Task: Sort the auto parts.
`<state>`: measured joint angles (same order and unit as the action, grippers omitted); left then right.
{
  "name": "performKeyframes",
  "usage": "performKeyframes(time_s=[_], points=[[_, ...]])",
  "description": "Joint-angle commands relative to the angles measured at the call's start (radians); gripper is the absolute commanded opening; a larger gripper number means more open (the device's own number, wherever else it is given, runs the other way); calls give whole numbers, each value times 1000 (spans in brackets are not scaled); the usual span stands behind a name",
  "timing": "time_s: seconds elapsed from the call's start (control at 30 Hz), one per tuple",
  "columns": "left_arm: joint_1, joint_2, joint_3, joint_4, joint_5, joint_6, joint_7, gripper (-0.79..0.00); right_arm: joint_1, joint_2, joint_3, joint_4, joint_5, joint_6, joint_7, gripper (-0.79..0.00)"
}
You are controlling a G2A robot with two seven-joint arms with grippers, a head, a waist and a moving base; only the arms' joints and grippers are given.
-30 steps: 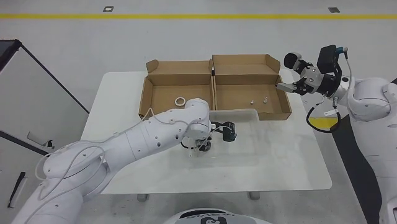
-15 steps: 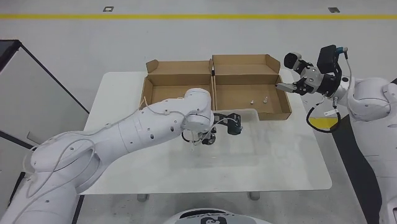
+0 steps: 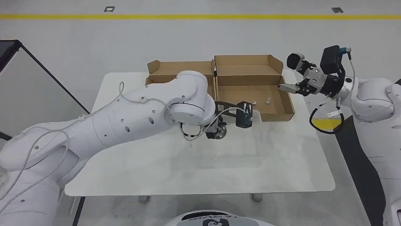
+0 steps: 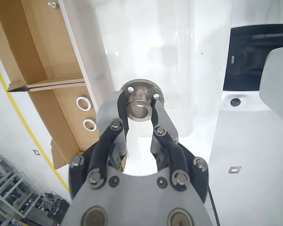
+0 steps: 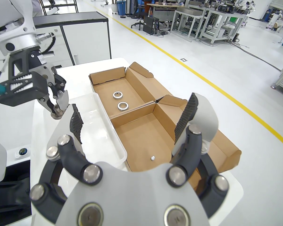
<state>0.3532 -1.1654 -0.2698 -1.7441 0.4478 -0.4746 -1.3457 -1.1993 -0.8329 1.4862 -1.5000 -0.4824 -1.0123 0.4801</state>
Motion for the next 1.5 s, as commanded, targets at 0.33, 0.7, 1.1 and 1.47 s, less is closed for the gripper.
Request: performKeyframes(time_s=[0.33, 0.7, 1.1, 1.47], points=[[-19, 42, -19, -77, -46, 27, -26, -785, 0, 0, 0, 0, 0, 0, 0, 0], [39, 77, -77, -57, -24, 43, 34, -785, 0, 0, 0, 0, 0, 0, 0, 0], [220, 212, -343, -138, -5, -18, 133, -785, 0, 0, 0, 0, 0, 0, 0, 0], [477, 326, -714, -176, -153, -127, 327, -785, 0, 0, 0, 0, 0, 0, 0, 0]])
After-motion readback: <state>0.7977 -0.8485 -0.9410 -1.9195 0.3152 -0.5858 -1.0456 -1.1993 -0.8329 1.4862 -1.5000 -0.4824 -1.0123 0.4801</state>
